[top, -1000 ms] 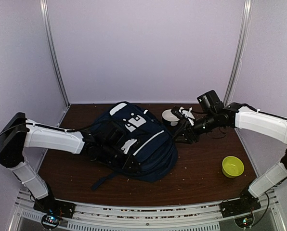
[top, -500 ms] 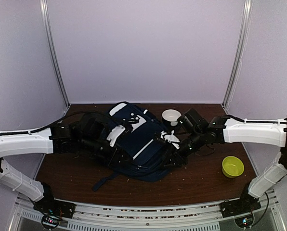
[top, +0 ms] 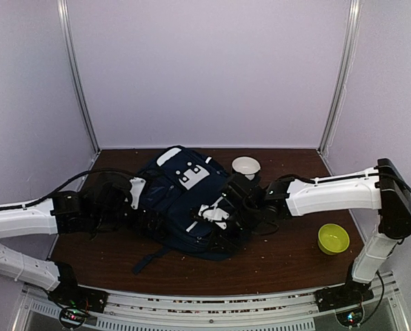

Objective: Pack the student bag
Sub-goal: Move the student bag to the center of the board, then pick up the student bag from the upper front pocket.

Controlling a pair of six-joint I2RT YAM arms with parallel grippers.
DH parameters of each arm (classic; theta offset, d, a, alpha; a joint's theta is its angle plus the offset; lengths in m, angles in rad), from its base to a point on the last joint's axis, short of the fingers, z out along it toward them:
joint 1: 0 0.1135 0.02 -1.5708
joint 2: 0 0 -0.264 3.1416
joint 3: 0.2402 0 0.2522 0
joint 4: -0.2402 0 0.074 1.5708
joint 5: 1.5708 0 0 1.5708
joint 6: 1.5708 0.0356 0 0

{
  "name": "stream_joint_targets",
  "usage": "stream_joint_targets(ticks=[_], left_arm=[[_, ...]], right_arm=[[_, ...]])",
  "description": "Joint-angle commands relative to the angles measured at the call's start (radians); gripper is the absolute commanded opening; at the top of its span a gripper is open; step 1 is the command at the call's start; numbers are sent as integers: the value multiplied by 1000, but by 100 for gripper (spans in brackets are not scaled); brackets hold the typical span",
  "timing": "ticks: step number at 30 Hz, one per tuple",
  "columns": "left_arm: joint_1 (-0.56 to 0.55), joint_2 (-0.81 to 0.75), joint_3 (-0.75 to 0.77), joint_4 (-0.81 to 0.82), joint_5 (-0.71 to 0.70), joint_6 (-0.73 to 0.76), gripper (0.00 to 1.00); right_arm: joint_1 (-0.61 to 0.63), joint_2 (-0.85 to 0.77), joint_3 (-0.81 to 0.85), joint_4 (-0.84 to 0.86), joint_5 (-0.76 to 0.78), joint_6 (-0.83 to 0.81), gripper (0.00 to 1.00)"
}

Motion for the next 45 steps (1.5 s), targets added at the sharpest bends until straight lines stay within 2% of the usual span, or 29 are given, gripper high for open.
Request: stream_joint_targets(ticks=[1,7,12,17,22,34,45], left_arm=[[38,-56,-55,125,-26,-41,98],[42,-54,-65,149,-16,-34,98],[43,-60,-93,212,35,2,86],[43,-59,-109,231,43,15,80],[43,-52,-114,237,66,16,78],[43,-27,-104,258,106,31,74],[42,-31,-102,249,117,17,73]], right_arm=[[-1,39,57,40,104,2,41],[3,100,82,32,93,2,37],[10,137,97,29,119,2,37],[11,156,102,37,189,18,36],[10,148,103,23,255,70,35],[9,140,69,-60,248,122,31],[9,97,42,-85,199,172,34]])
